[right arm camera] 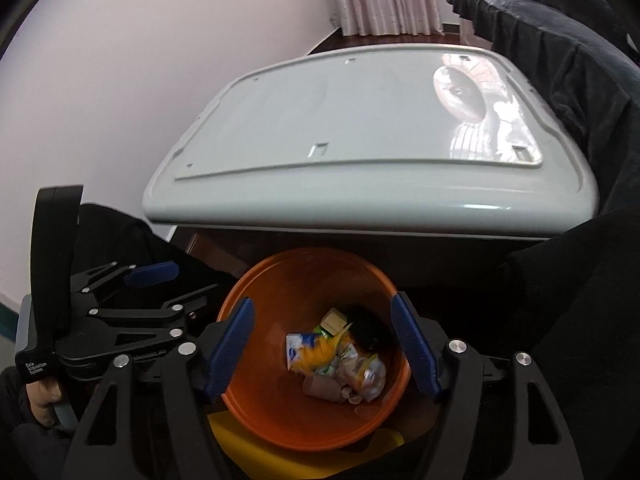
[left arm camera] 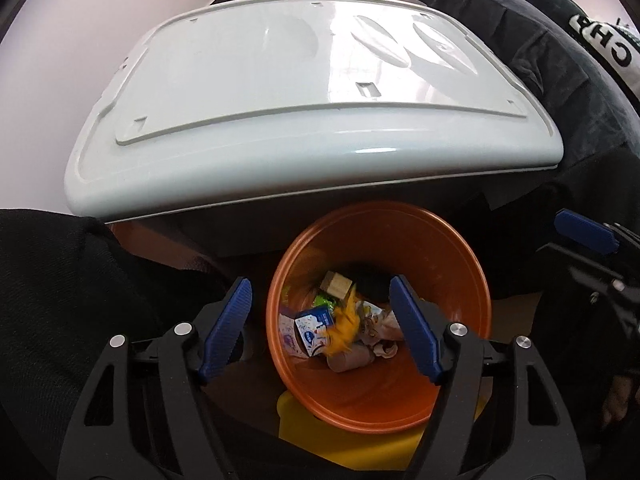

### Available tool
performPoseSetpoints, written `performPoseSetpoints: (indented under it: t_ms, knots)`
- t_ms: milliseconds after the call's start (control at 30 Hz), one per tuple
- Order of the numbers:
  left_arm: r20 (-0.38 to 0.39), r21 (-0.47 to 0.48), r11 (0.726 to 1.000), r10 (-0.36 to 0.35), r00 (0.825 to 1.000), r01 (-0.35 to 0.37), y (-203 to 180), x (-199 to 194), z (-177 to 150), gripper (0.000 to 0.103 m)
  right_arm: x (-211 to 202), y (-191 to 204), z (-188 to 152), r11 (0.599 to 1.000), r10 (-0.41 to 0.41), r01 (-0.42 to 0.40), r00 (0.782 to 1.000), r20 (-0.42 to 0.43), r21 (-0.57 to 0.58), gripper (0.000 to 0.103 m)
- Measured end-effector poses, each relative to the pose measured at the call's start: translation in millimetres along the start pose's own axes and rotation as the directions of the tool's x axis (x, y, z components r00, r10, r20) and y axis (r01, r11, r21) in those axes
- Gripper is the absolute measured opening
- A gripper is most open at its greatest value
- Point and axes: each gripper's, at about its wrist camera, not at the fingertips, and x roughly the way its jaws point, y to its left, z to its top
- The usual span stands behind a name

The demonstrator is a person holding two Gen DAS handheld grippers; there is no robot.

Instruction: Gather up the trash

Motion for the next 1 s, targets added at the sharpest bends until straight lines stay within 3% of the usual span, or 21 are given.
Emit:
performPoseSetpoints:
  t_ms: [133,200,300,367,400,467,667,767,1000]
  knots:
    - [0.080,-0.044,0.999,0.013,0.997,-0.009,12,-11,21,0.071,-11,0,23,0.995,-0.075,0.081,0.991,0.112,-0.049,0.087]
    - [0.145,-0.064,0.998,0.036,0.989,-0.027,17,-17,40,0.082,-15,3,38,0.987,-0.120,0.139,0.972,0.201,-0.081,0.098]
    - [0.253,-0.066,0.996,0.078,0.964,-0.063,19,-25,75,0.084,-17,10,67,0.960,-0.178,0.243,0.916,0.360,-0.141,0.098]
    - [0.308,-0.059,0.991,0.129,0.943,-0.116,18,-26,95,0.084,-9,15,90,0.918,-0.246,0.356,0.856,0.456,-0.175,0.098]
    - [0.333,-0.053,0.990,0.143,0.932,-0.133,17,-24,110,0.084,-4,15,99,0.901,-0.274,0.397,0.834,0.479,-0.177,0.098]
    - [0.349,-0.048,0.992,0.129,0.928,-0.120,19,-20,125,0.084,9,10,120,0.885,-0.328,0.444,0.809,0.488,-0.141,0.098]
    - [0.339,-0.111,0.992,0.087,0.937,-0.052,34,5,146,0.084,31,-17,133,0.905,-0.383,0.426,0.806,0.451,0.008,0.098]
    - [0.324,-0.140,0.988,0.104,0.940,-0.061,40,13,146,0.084,39,-23,136,0.908,-0.390,0.417,0.818,0.423,0.030,0.098]
    - [0.310,-0.164,0.984,0.115,0.944,-0.066,50,17,144,0.084,43,-21,135,0.906,-0.400,0.421,0.814,0.421,0.046,0.098]
